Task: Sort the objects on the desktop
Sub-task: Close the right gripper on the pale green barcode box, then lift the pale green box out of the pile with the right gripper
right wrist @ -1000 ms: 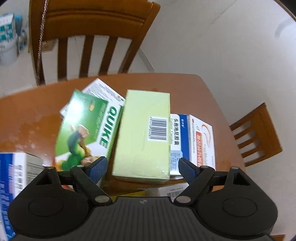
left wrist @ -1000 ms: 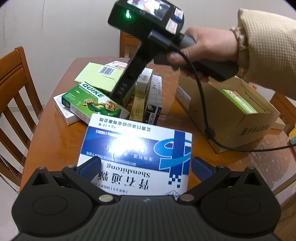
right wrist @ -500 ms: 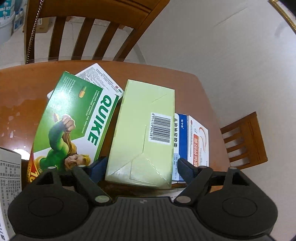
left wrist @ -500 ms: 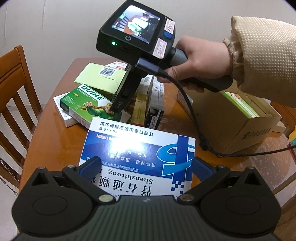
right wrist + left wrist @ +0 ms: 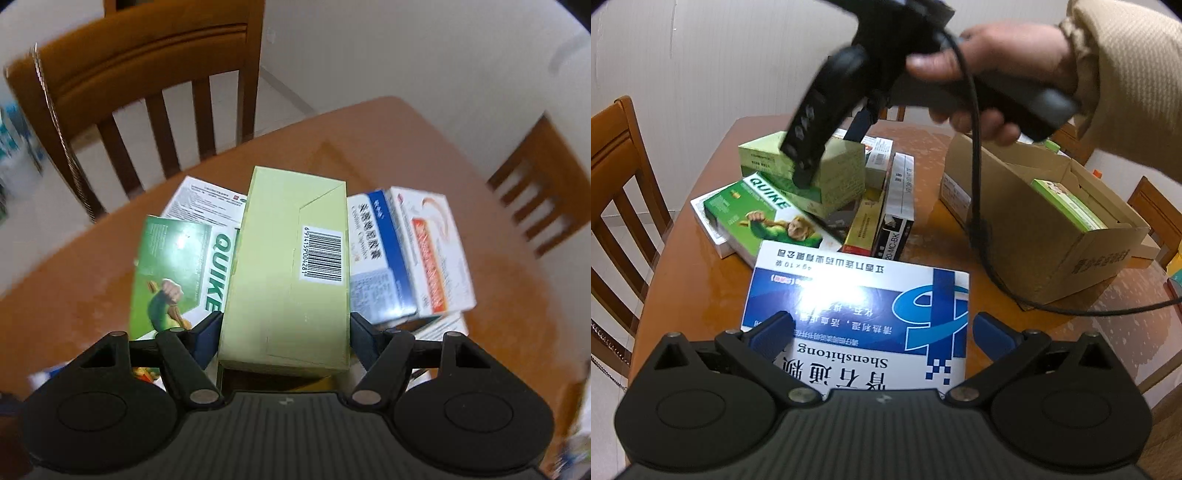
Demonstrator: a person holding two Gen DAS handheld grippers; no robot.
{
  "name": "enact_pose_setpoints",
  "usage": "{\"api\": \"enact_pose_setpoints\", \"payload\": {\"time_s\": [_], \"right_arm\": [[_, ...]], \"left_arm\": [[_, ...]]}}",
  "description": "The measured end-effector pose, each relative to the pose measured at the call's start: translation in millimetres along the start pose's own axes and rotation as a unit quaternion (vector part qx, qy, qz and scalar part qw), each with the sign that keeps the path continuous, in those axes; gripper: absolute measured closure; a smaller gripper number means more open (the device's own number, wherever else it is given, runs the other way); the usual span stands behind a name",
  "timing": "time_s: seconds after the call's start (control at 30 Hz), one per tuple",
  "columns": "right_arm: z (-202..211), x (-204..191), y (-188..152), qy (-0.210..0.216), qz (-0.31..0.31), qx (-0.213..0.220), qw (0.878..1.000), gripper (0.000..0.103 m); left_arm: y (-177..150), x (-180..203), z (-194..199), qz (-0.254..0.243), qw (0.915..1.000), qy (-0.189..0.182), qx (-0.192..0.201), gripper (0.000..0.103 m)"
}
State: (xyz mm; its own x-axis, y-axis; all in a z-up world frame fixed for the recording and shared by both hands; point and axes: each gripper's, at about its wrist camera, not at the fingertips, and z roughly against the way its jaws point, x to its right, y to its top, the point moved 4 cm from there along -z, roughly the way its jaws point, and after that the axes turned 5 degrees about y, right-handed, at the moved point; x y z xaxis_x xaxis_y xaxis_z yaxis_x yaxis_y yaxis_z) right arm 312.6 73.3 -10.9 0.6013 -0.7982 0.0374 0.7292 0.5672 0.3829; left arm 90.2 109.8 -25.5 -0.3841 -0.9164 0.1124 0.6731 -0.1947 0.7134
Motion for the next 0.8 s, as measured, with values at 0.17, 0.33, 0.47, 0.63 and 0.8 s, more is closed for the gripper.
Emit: {"api": "enact_pose_setpoints", "payload": {"time_s": [0.17,0.33,0.47,0.63,0.8], "right_arm": [[14.6,6.4,-1.3,0.044,-0.048,-0.003,0.998,0.028],[23.8,6.1,-11.4,0.057,-0.061,-0.016,0.996,0.028],[31.2,-4.4,-17.1,0.041,-0.038,-0.024,0.998,0.028],[24.7,-12.5,-13.2,0.016,-0.013,-0.038,0.999,0.028],[7.3,-15.6,-5.7,-0.007,0.003,-0.057,0.998,0.024]], "left_arm": [[-1.2,3.1,-1.7,-0.008,1.0,-0.001,-0.002,0.0],[-2.6,7.3,0.4,-0.017,0.9998,-0.005,-0.001,0.0],[-2.5,9.5,2.0,-0.02,0.9998,-0.009,0.002,0.0],[-1.9,8.2,2.7,-0.019,0.9998,-0.01,0.005,0.0],[-0.5,4.3,0.5,-0.01,0.9999,-0.009,0.009,0.0]]}}
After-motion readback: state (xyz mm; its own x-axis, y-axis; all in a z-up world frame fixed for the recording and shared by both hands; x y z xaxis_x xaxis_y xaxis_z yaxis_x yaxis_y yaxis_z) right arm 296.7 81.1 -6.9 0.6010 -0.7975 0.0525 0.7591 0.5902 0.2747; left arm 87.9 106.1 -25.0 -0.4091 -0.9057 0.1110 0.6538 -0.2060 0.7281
